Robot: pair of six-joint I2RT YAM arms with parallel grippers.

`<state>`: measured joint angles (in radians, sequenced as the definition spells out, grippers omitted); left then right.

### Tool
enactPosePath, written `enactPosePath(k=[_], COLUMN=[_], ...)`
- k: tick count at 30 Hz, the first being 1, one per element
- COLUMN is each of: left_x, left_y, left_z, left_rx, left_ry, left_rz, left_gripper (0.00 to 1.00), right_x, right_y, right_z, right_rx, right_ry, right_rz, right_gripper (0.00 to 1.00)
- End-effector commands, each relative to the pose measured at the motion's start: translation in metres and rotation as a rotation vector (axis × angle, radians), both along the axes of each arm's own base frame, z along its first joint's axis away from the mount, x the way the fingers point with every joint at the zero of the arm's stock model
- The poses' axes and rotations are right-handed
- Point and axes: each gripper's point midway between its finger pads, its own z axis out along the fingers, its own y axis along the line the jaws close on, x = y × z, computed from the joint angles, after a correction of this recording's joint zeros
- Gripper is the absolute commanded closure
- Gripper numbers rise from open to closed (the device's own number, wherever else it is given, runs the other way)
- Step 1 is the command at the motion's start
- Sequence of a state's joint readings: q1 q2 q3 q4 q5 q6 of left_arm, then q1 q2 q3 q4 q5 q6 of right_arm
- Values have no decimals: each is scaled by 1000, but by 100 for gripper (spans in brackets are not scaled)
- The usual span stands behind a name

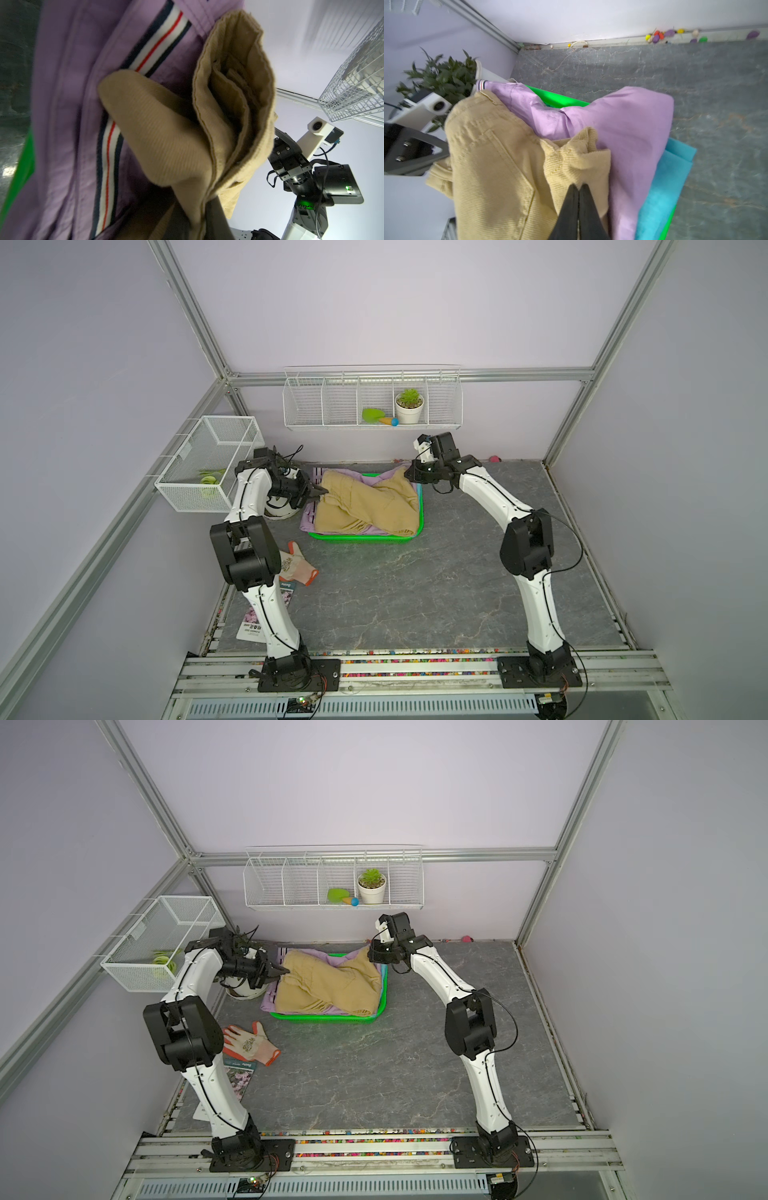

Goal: Put the folded long pants in the basket
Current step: Place the long pant in the basket.

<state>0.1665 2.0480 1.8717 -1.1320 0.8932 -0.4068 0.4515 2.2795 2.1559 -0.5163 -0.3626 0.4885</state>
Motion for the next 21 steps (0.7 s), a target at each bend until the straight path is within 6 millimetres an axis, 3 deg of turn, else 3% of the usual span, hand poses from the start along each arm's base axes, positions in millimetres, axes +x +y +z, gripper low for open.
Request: enactPosePath(k=[1, 6, 10, 17, 19, 21], left_x=[4, 0, -3, -2, -3, -4], left_y=[36, 38, 41, 57, 55, 55], left_z=[30, 47, 45, 2, -12, -13], left_rx=[35, 70, 98, 203, 185, 184], left_ry=[-102, -136, -128, -30, 11, 10], left_rz=[80, 90, 95, 110, 98, 100], left_gripper=[100, 100, 100, 99, 87, 71], right_x=[13, 27, 35, 51, 54, 56], right_y=[-5, -26, -45, -46, -43, -41], right_z=[29, 64, 74, 42, 26, 18], right_rx=[23, 83, 117, 127, 134, 127], right_ry=[-95, -216, -280, -234, -176, -155], right_rz=[-25, -121, -197, -228, -229, -229], right_gripper=[100, 100, 100, 100, 100, 88])
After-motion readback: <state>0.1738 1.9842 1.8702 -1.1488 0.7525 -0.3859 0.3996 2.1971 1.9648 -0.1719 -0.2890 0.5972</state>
